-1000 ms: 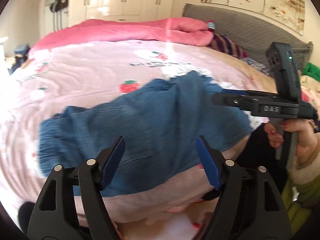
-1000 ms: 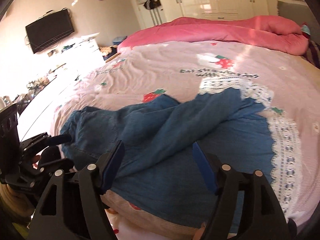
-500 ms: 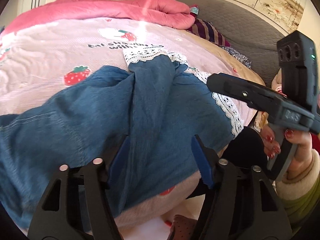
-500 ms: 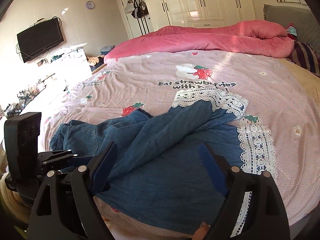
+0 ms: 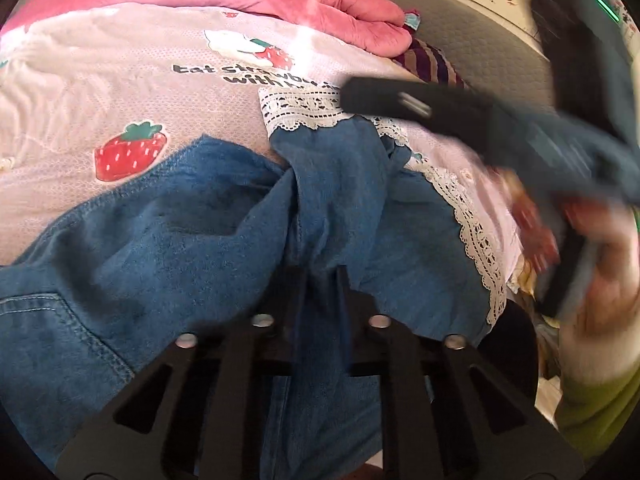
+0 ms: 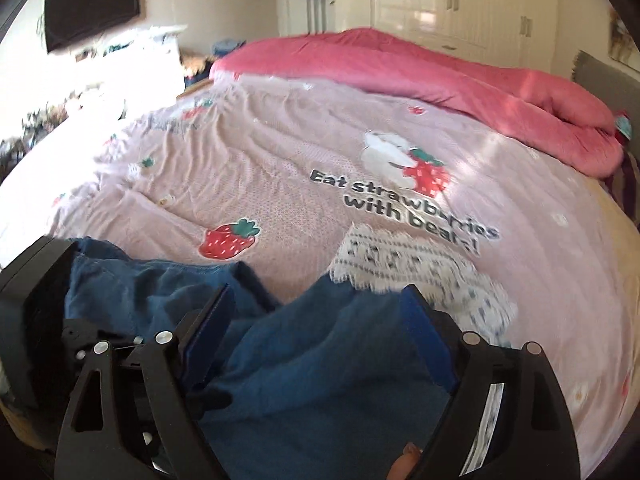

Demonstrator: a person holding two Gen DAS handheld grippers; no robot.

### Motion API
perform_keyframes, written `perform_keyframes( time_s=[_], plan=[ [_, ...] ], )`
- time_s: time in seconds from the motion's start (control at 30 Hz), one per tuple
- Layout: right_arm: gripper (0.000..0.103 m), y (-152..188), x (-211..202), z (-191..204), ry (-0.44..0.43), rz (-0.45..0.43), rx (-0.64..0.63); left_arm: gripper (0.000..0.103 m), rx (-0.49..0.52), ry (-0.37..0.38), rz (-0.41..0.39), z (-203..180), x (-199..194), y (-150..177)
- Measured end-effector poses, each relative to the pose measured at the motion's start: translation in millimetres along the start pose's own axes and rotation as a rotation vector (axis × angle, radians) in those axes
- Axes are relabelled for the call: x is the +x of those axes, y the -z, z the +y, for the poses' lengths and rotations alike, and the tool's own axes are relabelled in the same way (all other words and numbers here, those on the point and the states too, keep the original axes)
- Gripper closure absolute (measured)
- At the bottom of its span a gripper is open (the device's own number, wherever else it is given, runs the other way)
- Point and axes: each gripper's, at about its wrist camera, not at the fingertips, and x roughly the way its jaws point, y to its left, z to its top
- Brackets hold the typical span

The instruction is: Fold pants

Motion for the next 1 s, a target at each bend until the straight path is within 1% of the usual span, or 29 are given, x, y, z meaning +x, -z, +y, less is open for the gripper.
perform_keyframes(
  time_s=[0.03,0.07,0.1,0.13,0.2,0.33,0.37,0.4,0.43,0.47,0.57,0.63,0.67,0.73,0.77,0.83,0.87,0.93,1.0],
  plan=[
    [0.019,-8.4,8.9,-0.1,0.021,0.019,-0.022,0.099,-0.001,0.006,-0.002,1.6,0.5,1.3],
    [0.02,-17.4,20.6,0.5,0.018,0.048,-0.051,0.099,-0.005,0.015,-0.002,2.5,0.8,1.8],
    [0.02,-27.9,38.3,1.6,0.0,0.099,-0.09,0.099,-0.009,0.026,-0.002,4.3,0.1,2.1],
    [0.02,-32.8,48.1,2.5,0.009,0.123,-0.109,0.1,-0.01,0.032,-0.003,5.9,-0.5,2.1],
    [0.02,-43.4,75.9,2.6,0.024,0.202,-0.152,0.1,-0.012,0.046,-0.007,6.8,-0.7,1.0],
    [0.02,-56.3,119.8,-4.5,0.078,0.337,-0.189,0.1,-0.007,0.058,-0.008,6.9,-2.1,2.2],
    [0.027,-57.5,127.2,-6.2,0.088,0.363,-0.194,0.1,-0.007,0.06,-0.007,8.6,-0.1,0.2],
    [0.05,-58.5,134.5,-8.1,0.083,0.394,-0.19,0.1,-0.009,0.063,-0.007,8.8,0.3,-0.5],
    [0.067,-58.7,138.1,-9.3,0.054,0.411,-0.182,0.1,-0.008,0.065,-0.006,9.5,0.3,-1.1],
    [0.091,-58.8,138.5,-10.9,0.03,0.417,-0.17,0.1,-0.006,0.066,-0.006,9.7,0.3,-1.3],
    [0.094,-60.3,116.5,-18.8,-0.009,0.353,-0.14,0.1,-0.011,0.076,-0.007,10.5,0.0,0.5],
    [0.095,-59.9,87.7,-33.1,-0.044,0.276,-0.07,0.1,-0.005,0.076,-0.01,11.1,-0.5,1.8],
    [0.095,-57.6,66.1,-42.9,-0.072,0.221,-0.026,0.1,-0.002,0.078,-0.01,10.4,-0.8,2.0],
    [0.096,-52.5,33.8,-56.1,-0.102,0.15,0.036,0.096,0.003,0.08,-0.015,9.7,-2.0,1.3],
    [0.096,-45.3,10.9,-65.4,-0.116,0.1,0.069,0.095,0.008,0.082,-0.018,9.1,-2.8,0.9],
    [0.096,-36.0,-18.9,-75.6,-0.129,0.042,0.11,0.084,0.021,0.09,-0.028,6.8,-4.4,0.8],
    [0.096,-30.4,-34.3,-79.9,-0.134,0.016,0.132,0.08,0.028,0.096,-0.03,4.4,-4.4,0.7],
    [0.096,-13.5,-62.4,-89.4,-0.144,-0.031,0.166,0.064,0.053,0.106,-0.048,-3.0,-7.5,-1.0],
    [0.096,2.5,-85.7,-94.9,-0.136,-0.067,0.191,0.063,0.087,0.09,-0.071,-12.8,-11.3,-3.1]
  ],
)
